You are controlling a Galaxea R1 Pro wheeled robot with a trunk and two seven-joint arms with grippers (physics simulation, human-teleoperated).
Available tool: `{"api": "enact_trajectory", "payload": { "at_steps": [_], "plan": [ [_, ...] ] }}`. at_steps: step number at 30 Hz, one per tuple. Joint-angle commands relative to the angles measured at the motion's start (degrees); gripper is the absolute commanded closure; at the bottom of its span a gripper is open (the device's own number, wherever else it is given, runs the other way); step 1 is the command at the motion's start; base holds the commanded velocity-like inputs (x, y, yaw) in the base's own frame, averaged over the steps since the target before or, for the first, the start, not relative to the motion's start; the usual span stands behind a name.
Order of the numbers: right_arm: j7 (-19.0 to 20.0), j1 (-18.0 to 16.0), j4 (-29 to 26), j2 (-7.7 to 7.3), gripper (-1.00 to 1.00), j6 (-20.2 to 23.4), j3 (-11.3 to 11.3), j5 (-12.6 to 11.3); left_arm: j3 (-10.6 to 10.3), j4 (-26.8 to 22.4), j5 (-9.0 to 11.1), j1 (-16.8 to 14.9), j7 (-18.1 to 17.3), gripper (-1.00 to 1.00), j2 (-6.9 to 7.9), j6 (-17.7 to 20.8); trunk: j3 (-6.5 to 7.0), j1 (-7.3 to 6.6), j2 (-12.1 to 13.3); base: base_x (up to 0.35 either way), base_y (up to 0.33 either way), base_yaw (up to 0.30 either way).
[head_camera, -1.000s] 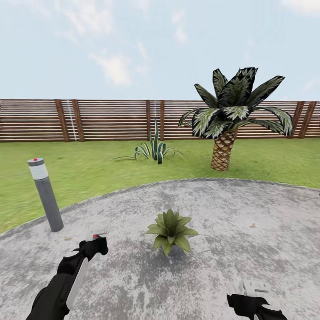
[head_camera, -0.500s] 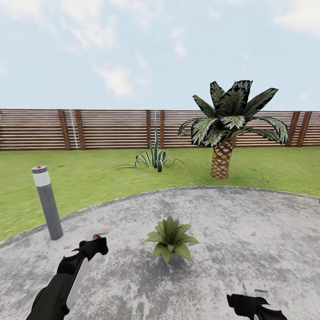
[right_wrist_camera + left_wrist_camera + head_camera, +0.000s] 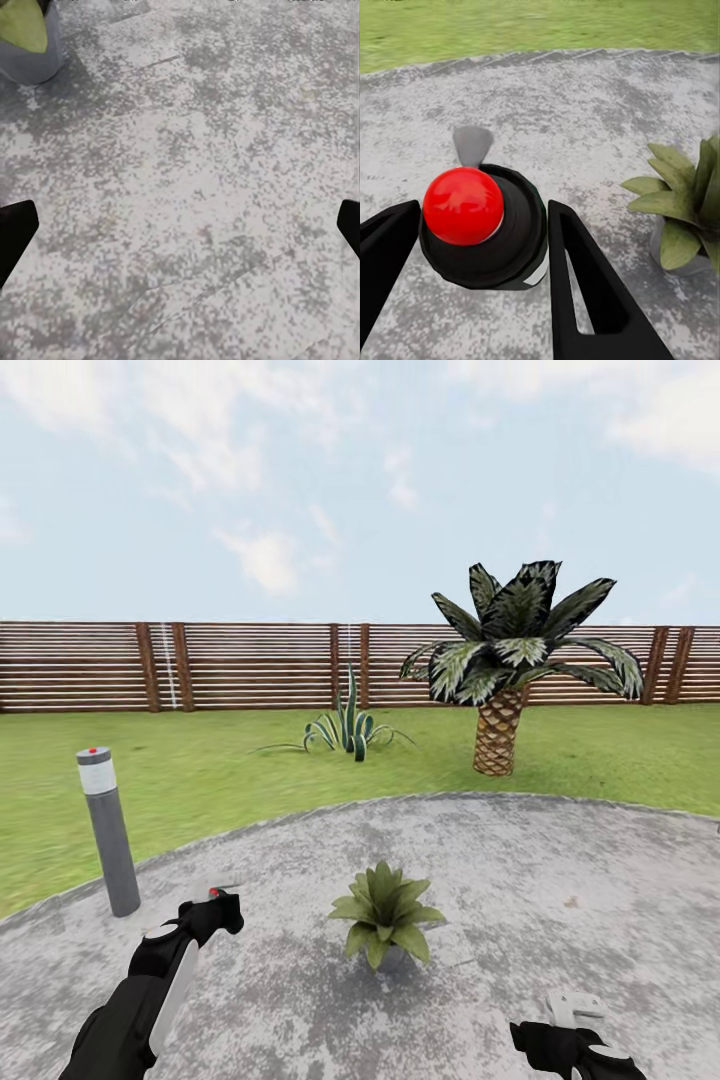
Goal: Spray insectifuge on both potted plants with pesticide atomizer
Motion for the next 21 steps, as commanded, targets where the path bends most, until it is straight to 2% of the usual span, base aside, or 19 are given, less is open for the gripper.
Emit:
{"api": "enact_trajectory", "payload": {
  "at_steps": [1, 21],
  "plan": [
    [0.1, 0.0, -0.1, -0.01, -1.00, 0.3, 0.0, 0.3, 0.0, -0.1, 0.5, 0.0, 0.1, 1.00, 0.00, 0.3, 0.11, -0.24, 0.4, 0.000, 0.000, 0.000],
    [0.1, 0.0, 0.0, -0.01, -1.00, 0.3, 0.0, 0.3, 0.0, -0.1, 0.5, 0.0, 0.1, 1.00, 0.00, 0.3, 3.71, -4.63, 8.4, 0.000, 0.000, 0.000]
  ]
}}
